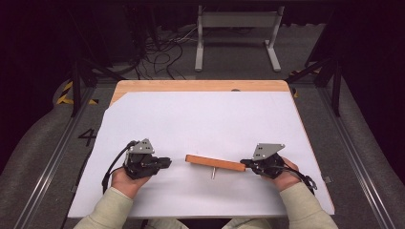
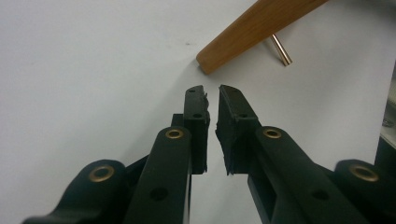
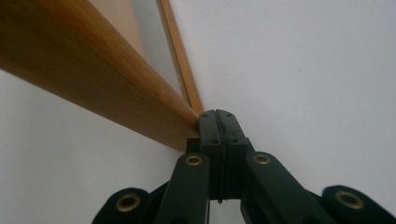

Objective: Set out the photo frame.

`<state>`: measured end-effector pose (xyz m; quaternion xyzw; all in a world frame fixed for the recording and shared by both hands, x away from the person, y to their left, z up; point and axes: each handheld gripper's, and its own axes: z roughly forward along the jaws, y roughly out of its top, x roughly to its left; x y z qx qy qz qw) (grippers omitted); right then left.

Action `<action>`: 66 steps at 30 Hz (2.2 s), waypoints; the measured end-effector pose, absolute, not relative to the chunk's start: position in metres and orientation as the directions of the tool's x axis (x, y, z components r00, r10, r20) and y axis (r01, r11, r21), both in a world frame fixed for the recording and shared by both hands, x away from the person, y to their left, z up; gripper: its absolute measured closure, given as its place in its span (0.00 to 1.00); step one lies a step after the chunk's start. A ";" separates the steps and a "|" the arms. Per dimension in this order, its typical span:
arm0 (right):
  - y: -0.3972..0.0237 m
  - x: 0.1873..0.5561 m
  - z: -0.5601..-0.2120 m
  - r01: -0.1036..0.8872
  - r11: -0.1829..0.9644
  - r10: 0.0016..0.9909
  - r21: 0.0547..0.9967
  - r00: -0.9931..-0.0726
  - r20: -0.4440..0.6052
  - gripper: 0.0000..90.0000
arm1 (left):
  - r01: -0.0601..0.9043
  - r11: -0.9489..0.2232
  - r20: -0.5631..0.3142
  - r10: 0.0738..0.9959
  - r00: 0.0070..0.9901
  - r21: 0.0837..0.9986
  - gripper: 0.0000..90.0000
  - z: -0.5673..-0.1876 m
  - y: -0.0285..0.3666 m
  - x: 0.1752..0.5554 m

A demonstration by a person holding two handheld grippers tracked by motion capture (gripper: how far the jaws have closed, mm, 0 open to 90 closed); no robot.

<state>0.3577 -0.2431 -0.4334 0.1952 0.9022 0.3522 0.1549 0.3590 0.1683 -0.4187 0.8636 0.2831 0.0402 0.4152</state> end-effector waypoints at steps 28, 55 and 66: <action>-0.240 0.309 -0.432 0.188 0.720 0.353 0.668 -0.928 -0.119 1.00 | 0.467 -0.494 -0.176 0.525 0.833 0.734 0.90 -0.420 0.168 0.360; -0.208 0.287 -0.439 0.124 0.747 0.207 0.653 -0.977 -0.052 1.00 | 0.473 -0.491 -0.183 0.527 0.830 0.732 0.89 -0.421 0.168 0.361; -0.198 0.286 -0.441 0.098 0.744 0.170 0.661 -0.984 -0.045 1.00 | 0.479 -0.487 -0.185 0.533 0.826 0.731 0.88 -0.421 0.170 0.360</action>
